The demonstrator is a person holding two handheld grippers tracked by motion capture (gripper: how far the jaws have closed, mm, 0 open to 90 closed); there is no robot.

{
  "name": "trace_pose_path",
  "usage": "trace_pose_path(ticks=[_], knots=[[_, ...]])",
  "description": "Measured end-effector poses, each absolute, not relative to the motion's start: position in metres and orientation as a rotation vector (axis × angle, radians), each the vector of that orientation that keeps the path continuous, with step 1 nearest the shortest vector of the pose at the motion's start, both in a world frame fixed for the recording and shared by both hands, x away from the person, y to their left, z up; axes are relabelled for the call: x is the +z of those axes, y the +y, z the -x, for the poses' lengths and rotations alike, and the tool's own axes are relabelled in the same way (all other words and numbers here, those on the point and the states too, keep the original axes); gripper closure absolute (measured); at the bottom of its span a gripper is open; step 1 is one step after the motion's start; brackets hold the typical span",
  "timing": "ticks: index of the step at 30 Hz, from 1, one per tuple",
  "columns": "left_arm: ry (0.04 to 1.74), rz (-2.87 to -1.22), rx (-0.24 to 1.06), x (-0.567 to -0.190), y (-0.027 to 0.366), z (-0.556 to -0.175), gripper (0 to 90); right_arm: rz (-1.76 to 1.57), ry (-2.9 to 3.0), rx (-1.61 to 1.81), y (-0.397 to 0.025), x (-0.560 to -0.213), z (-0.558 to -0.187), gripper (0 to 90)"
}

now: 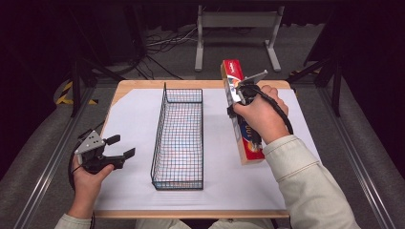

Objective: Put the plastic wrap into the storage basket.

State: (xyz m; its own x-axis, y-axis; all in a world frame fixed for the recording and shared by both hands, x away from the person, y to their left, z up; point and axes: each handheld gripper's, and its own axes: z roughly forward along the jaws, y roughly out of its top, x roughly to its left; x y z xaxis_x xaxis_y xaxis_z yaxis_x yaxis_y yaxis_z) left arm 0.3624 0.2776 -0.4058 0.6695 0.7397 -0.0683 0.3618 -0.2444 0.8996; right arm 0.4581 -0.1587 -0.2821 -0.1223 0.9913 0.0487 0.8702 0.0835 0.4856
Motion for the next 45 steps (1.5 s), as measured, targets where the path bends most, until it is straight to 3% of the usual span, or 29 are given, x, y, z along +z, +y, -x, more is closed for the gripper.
trace_pose_path(ticks=[25,45], knots=[[0.898,-1.843,0.445,-0.401,0.275,-0.366,19.4,-1.918,2.035,0.692,-0.068,-0.284,-0.446,40.4],[0.925,-1.845,0.453,-0.403,0.278,-0.362,19.6,-1.995,2.017,0.728,-0.039,-0.296,-0.451,40.5]])
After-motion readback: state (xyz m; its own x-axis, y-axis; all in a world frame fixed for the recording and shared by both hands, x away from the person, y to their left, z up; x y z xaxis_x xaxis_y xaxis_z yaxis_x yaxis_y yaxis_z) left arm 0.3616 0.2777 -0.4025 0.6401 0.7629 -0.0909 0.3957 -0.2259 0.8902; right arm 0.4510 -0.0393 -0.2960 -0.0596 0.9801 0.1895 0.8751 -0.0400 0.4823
